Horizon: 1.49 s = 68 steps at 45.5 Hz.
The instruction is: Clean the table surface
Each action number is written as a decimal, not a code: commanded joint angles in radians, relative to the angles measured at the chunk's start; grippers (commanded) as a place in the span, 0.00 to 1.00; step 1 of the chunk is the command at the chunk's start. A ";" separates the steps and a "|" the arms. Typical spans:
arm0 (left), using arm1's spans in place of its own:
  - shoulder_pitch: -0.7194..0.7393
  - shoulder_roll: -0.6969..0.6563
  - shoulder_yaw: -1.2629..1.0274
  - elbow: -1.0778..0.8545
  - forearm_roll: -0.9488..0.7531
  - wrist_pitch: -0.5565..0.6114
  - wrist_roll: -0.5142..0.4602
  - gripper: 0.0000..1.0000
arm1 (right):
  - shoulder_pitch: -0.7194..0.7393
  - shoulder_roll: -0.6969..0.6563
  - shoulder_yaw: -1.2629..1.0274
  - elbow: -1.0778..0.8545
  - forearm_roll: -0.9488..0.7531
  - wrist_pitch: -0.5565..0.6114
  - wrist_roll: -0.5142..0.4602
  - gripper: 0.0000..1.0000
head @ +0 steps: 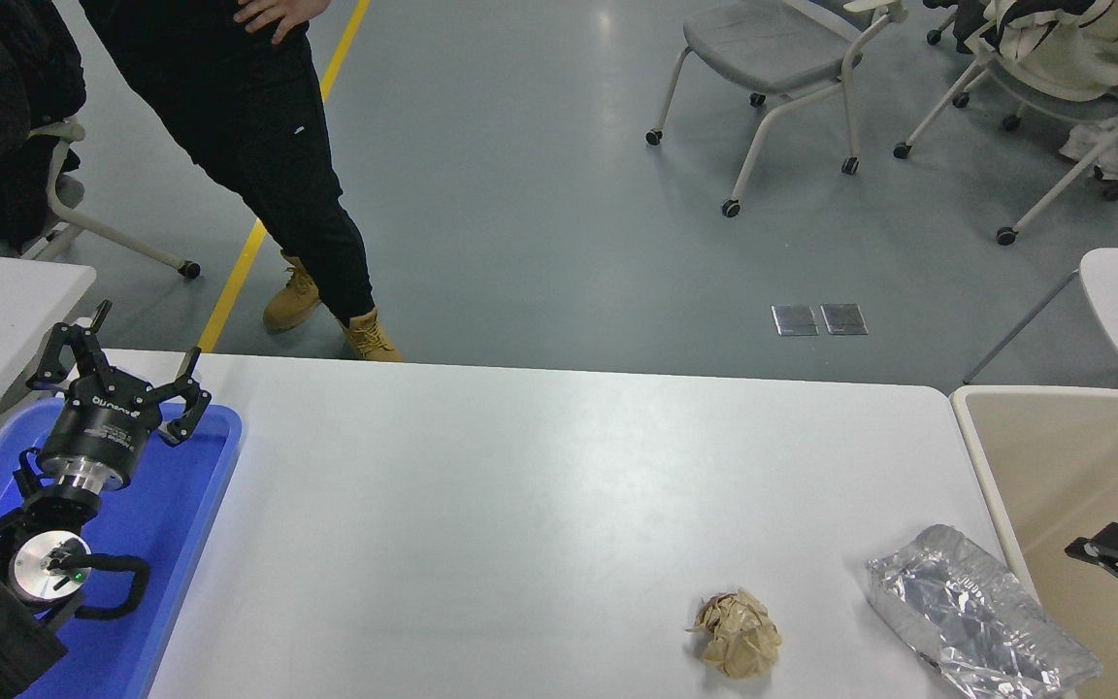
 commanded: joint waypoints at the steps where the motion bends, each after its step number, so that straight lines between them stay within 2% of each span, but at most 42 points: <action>1: 0.001 0.000 0.000 0.000 0.000 0.000 0.000 1.00 | 0.000 -0.034 -0.111 0.024 -0.016 0.013 -0.074 0.99; 8: -0.001 0.000 0.000 0.000 0.000 0.000 0.000 1.00 | 0.000 -0.019 -0.112 0.038 -0.016 0.013 -0.114 0.99; 20: -0.001 0.000 0.000 0.000 0.000 0.000 0.000 1.00 | 0.003 0.085 -0.115 0.009 -0.001 0.010 -0.171 0.99; 53: 0.001 0.000 0.000 0.000 0.000 0.000 0.000 1.00 | 0.007 0.299 -0.115 -0.238 0.010 0.013 -0.185 0.99; 59: 0.001 0.000 0.000 0.000 0.000 0.000 0.000 1.00 | 0.025 0.338 -0.115 -0.281 0.007 0.013 -0.185 0.97; 68: 0.001 0.000 0.000 0.000 0.000 0.000 0.000 1.00 | 0.031 0.363 -0.117 -0.295 -0.001 0.014 -0.190 0.87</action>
